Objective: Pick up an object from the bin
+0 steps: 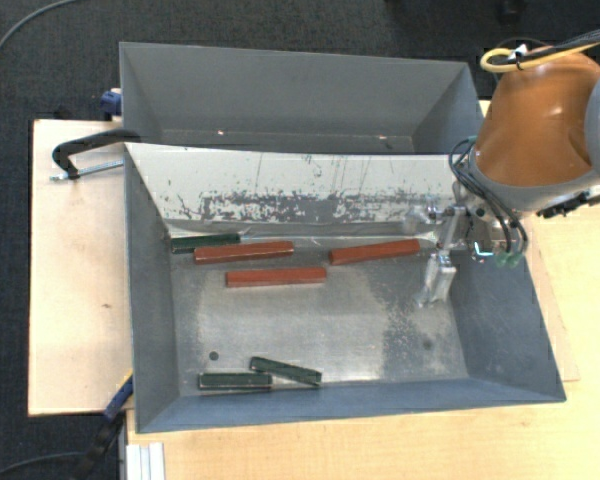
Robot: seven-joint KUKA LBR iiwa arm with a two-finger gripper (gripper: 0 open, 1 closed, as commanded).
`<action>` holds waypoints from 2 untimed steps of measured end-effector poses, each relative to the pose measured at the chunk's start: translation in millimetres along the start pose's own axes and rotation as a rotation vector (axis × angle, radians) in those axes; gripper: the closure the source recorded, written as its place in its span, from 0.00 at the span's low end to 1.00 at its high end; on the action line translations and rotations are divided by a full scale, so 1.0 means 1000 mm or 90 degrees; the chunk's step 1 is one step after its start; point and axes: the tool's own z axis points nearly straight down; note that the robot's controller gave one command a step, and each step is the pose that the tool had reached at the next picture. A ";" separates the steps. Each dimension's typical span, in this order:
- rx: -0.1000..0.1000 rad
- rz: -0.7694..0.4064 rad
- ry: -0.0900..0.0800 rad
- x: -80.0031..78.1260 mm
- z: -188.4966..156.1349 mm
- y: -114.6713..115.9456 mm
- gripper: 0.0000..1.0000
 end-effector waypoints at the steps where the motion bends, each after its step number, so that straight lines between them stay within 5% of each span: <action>1: -0.001 0.075 -0.004 -0.051 0.140 0.002 0.00; 2: 0.000 0.184 -0.008 -0.052 0.136 -0.032 0.00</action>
Offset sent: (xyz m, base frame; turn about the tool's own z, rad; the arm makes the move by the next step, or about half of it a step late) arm 0.0496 0.0013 -0.1379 0.1172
